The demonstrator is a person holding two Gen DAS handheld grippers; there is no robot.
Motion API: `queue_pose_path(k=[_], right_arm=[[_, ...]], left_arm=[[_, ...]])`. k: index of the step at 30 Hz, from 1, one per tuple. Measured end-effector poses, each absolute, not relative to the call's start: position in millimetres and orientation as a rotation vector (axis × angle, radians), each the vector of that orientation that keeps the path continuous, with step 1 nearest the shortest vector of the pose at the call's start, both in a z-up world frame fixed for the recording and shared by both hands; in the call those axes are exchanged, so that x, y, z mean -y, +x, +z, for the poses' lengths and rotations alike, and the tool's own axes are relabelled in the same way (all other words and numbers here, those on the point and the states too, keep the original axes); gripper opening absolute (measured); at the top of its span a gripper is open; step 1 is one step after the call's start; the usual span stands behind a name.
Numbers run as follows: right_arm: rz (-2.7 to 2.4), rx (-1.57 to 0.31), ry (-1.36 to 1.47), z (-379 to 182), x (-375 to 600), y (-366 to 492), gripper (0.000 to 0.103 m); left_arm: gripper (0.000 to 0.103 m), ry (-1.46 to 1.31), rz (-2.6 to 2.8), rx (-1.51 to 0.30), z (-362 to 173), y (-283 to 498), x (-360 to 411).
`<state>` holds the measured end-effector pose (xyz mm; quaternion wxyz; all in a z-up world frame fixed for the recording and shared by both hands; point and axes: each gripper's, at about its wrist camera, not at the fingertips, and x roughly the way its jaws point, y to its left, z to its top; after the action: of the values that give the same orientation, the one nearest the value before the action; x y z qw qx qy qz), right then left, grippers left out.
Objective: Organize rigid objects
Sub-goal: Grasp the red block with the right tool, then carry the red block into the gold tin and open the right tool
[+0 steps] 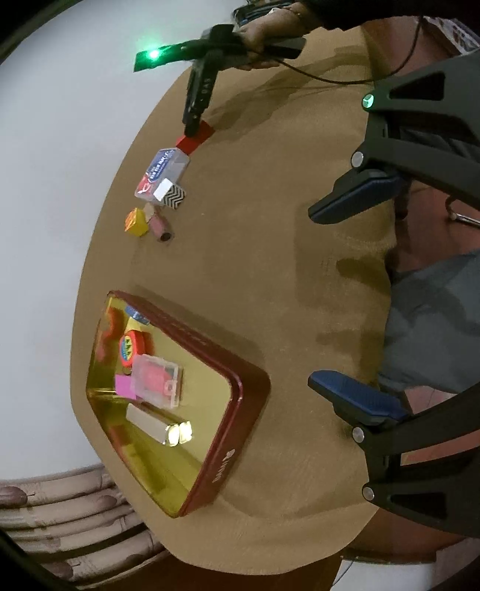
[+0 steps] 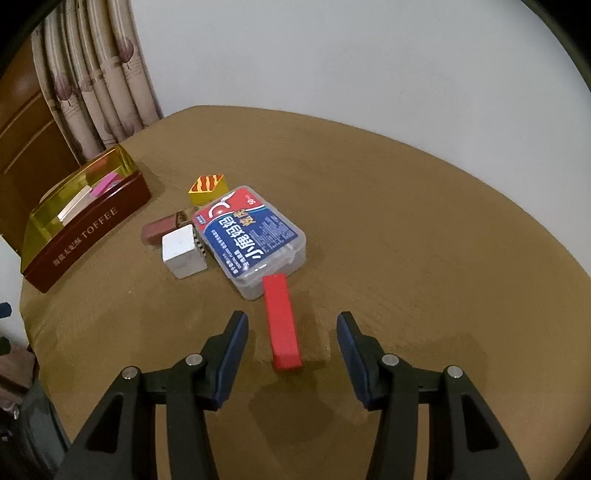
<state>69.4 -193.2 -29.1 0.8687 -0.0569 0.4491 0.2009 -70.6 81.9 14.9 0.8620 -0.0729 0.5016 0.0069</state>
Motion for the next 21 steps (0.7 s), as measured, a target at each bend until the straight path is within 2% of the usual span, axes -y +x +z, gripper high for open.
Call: queue_pose_path(k=[1,2,3,5,11,15,21], right_arm=[[0.41,-0.951,-0.131,-32,191,72,0.051],[0.414,-0.963,-0.13,-34,190,74,0.044],[0.419,-0.978,-0.129,-39,187,77,0.031],[0.402,-1.005,-0.149,-46,183,81,0.015],[0.368,-0.984,-0.128,-39,183,65,0.015],[0.444,-0.936,-0.048,-12,171,41,0.015],[0.684,-0.879,0.019,47,97,25,0.015]], left_arm=[[0.078,-0.16,0.019,-1.057,13,-70,-82],[0.078,-0.166,0.015,-1.066,11,-69,-82],[0.078,-0.167,0.013,-1.071,10,-69,-82],[0.078,-0.165,0.025,-1.063,9,-70,-82],[0.078,-0.087,0.092,-0.98,17,-83,-79],[0.078,-0.023,0.167,-0.916,25,-99,-82],[0.078,-0.018,0.206,-0.926,20,-111,-96]])
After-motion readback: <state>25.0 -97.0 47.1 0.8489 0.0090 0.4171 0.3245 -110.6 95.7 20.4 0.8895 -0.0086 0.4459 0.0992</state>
